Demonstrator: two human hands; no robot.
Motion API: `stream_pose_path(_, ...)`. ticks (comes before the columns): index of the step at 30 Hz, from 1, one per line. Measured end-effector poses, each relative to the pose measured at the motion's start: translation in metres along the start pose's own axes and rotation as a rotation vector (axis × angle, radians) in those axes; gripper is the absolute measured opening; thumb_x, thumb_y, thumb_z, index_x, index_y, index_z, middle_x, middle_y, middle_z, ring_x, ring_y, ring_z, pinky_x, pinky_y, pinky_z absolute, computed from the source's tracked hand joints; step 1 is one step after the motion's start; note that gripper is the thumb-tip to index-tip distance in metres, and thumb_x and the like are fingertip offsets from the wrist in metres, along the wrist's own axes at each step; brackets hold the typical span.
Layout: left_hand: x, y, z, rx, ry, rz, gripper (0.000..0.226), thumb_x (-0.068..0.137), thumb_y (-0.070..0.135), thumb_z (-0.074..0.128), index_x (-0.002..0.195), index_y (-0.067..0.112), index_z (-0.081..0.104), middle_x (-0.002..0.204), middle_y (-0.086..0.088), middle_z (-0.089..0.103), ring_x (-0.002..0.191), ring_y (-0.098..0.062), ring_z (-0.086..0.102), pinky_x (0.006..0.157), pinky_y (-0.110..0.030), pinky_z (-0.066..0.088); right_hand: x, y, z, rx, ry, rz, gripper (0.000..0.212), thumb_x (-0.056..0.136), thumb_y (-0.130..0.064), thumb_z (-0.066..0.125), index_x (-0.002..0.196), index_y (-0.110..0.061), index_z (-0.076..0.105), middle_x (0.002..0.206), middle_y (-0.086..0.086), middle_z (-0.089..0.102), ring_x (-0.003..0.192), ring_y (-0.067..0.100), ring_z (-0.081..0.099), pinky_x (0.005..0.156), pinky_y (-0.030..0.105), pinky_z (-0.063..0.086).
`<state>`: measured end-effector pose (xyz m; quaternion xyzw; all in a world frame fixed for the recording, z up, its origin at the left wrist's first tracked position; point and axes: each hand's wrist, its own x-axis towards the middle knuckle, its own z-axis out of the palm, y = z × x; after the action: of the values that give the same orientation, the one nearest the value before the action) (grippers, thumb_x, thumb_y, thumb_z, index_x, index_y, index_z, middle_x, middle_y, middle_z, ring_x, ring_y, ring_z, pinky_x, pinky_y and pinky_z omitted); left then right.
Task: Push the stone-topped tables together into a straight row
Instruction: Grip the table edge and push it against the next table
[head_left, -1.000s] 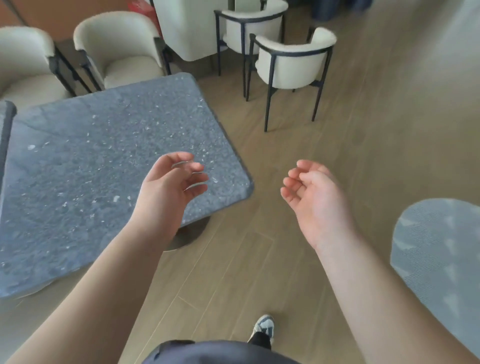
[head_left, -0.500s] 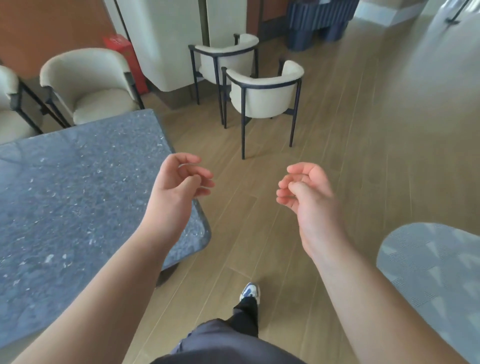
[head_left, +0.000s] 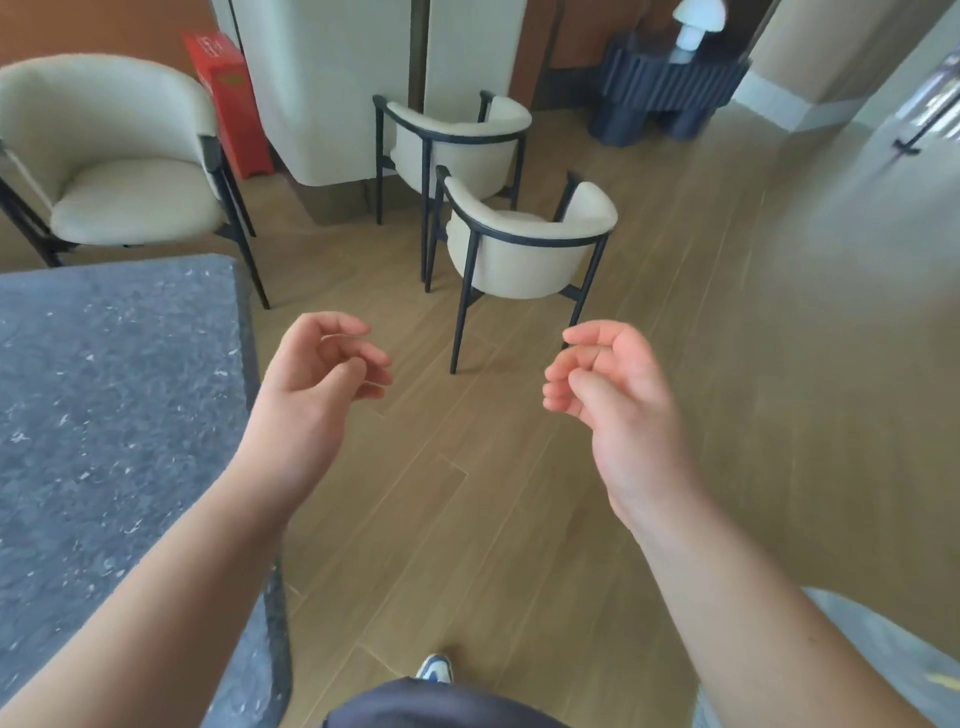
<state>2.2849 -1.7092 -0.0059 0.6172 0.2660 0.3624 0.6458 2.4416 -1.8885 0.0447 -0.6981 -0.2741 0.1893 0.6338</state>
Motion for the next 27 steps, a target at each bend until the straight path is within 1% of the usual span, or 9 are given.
stream_pose_path(4, 0.07, 0.018, 0.016, -0.012, -0.017, 0.097, 0.029, 0.088, 0.005, 0.045, 0.109, 0.019, 0.059, 0.09, 0.0, 0.071, 0.087, -0.023, 0.07, 0.081, -0.033, 0.059, 0.074, -0.006, -0.011, 0.057, -0.005, -0.091, 0.027, 0.086, -0.01, 0.048, 0.108, -0.02, 0.06, 0.085, -0.003, 0.068, 0.078, 0.018, 0.065, 0.089, 0.05, 0.056)
stream_pose_path(7, 0.123, 0.019, 0.025, -0.031, 0.005, 0.119, 0.032, 0.088, 0.0, 0.044, 0.11, 0.016, 0.06, 0.091, -0.001, 0.071, 0.086, -0.022, 0.07, 0.08, -0.034, 0.059, 0.133, 0.0, -0.006, 0.112, -0.054, -0.114, 0.027, 0.086, -0.008, 0.048, 0.108, -0.019, 0.059, 0.084, -0.001, 0.067, 0.079, 0.02, 0.064, 0.085, 0.045, 0.056)
stream_pose_path(10, 0.183, 0.006, 0.036, -0.035, 0.036, 0.108, 0.032, 0.089, -0.001, 0.043, 0.111, 0.014, 0.06, 0.092, -0.001, 0.07, 0.085, -0.021, 0.07, 0.078, -0.034, 0.059, 0.202, 0.014, 0.003, 0.145, -0.098, -0.105, 0.027, 0.085, -0.007, 0.048, 0.108, -0.018, 0.059, 0.083, -0.001, 0.067, 0.08, 0.021, 0.063, 0.081, 0.04, 0.055)
stream_pose_path(14, 0.281, -0.016, 0.052, -0.007, 0.052, 0.083, 0.031, 0.088, -0.001, 0.043, 0.111, 0.013, 0.058, 0.089, -0.001, 0.07, 0.084, -0.02, 0.069, 0.077, -0.032, 0.058, 0.309, 0.034, 0.018, 0.163, -0.149, -0.12, 0.026, 0.087, -0.011, 0.049, 0.107, -0.023, 0.06, 0.085, -0.001, 0.067, 0.082, 0.02, 0.063, 0.083, 0.041, 0.053)
stream_pose_path(17, 0.365, -0.02, 0.053, 0.055, 0.142, 0.082, 0.03, 0.088, 0.0, 0.044, 0.111, 0.012, 0.058, 0.088, 0.001, 0.071, 0.084, -0.021, 0.069, 0.079, -0.037, 0.06, 0.404, 0.041, 0.035, 0.191, -0.204, -0.128, 0.025, 0.086, -0.015, 0.051, 0.107, -0.024, 0.061, 0.086, -0.001, 0.067, 0.081, 0.019, 0.063, 0.082, 0.038, 0.053)
stream_pose_path(20, 0.437, -0.012, 0.036, 0.095, 0.239, 0.09, 0.031, 0.088, 0.001, 0.044, 0.111, 0.014, 0.06, 0.091, -0.002, 0.071, 0.086, -0.023, 0.07, 0.08, -0.037, 0.06, 0.493, 0.036, 0.066, 0.215, -0.285, -0.124, 0.026, 0.084, -0.018, 0.051, 0.108, -0.022, 0.06, 0.086, -0.001, 0.066, 0.08, 0.018, 0.063, 0.081, 0.034, 0.053)
stream_pose_path(22, 0.472, -0.005, 0.017, 0.111, 0.298, 0.089, 0.031, 0.087, 0.002, 0.045, 0.109, 0.017, 0.061, 0.092, -0.003, 0.072, 0.087, -0.024, 0.07, 0.078, -0.036, 0.059, 0.544, 0.032, 0.098, 0.217, -0.363, -0.121, 0.026, 0.086, -0.013, 0.05, 0.109, -0.019, 0.059, 0.085, 0.0, 0.066, 0.08, 0.019, 0.062, 0.082, 0.035, 0.054)
stream_pose_path(24, 0.498, -0.003, -0.008, 0.116, 0.369, 0.086, 0.031, 0.088, 0.002, 0.045, 0.108, 0.018, 0.061, 0.09, -0.002, 0.071, 0.085, -0.023, 0.069, 0.077, -0.033, 0.058, 0.586, 0.026, 0.137, 0.224, -0.454, -0.123, 0.027, 0.087, -0.008, 0.047, 0.109, -0.018, 0.059, 0.085, 0.0, 0.065, 0.08, 0.02, 0.062, 0.083, 0.037, 0.054)
stream_pose_path(27, 0.525, -0.008, -0.046, 0.104, 0.487, 0.071, 0.029, 0.087, 0.002, 0.046, 0.108, 0.015, 0.061, 0.088, 0.0, 0.071, 0.082, -0.022, 0.069, 0.077, -0.031, 0.058, 0.632, 0.024, 0.197, 0.242, -0.578, -0.123, 0.027, 0.086, -0.007, 0.048, 0.108, -0.019, 0.059, 0.084, -0.001, 0.065, 0.081, 0.02, 0.062, 0.081, 0.038, 0.053)
